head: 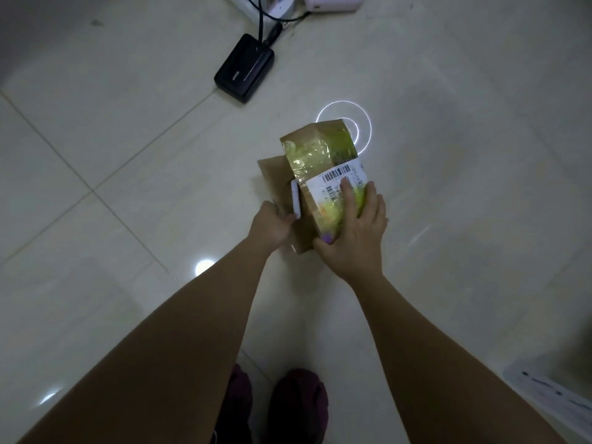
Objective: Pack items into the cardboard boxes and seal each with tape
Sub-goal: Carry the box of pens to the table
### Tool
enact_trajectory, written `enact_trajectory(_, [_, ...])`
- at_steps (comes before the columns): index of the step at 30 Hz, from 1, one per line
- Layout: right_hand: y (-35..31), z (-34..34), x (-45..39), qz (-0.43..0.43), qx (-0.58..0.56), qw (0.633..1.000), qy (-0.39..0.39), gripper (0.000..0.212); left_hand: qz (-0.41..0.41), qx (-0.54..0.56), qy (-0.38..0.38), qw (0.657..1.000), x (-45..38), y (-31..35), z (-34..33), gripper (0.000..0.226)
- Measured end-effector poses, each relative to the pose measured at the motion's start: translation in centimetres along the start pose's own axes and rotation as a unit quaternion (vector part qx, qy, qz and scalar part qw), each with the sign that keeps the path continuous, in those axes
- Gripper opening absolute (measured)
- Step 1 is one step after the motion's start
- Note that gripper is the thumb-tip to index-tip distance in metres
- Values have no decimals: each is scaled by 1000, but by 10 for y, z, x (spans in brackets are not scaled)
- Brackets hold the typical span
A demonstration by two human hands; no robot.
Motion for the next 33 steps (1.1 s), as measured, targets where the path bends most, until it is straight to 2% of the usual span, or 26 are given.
enact_trajectory(2, [7, 7, -3, -8, -12, 1000, -9, 96, -5, 11, 19, 1000, -3, 5, -1, 27])
enact_trajectory(4, [15, 22, -6, 0, -35, 999, 22, 85, -30, 4, 20, 999, 6, 28, -3, 24])
enact_trajectory(6, [30, 32, -10, -37, -78, 995, 39, 68, -72, -26, 29, 997, 14, 51, -2, 19])
enact_trajectory(9, [51, 24, -15, -100, -144, 985, 5, 52, -125, -70, 53, 988, 14, 75, 1, 21])
enact_trajectory(13, [54, 11, -14, -170, -228, 958, -25, 50, -151, -108, 53, 981, 9, 87, 5, 24])
enact_trajectory(16, [48, 11, -20, -213, -219, 952, -14, 59, -151, -94, 44, 983, 4, 86, 2, 30])
enact_trajectory(18, [41, 16, -32, -210, -188, 960, -10, 60, -157, -104, 13, 982, 2, 87, -9, 51])
enact_trajectory(21, [36, 21, -45, -200, -134, 970, -16, 37, -149, -127, -28, 980, 4, 86, -16, 66])
enact_trajectory(26, [26, 53, -24, -207, -163, 965, -17, 27, -147, -170, -25, 974, 35, 107, 14, 51])
enact_trajectory(33, [-32, 166, 21, -207, -214, 954, -29, 23, -159, -210, -7, 965, 134, 182, 78, 42])
Point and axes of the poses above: each hand's wrist, its own x-axis away from the middle knuckle, its own z-axis out of the back of the hand, y = z × x, the point moved 10 cm from there along -x, towards the middle knuckle, and after that the axes turned 6 degrees about -z, right-handed, at the moved point
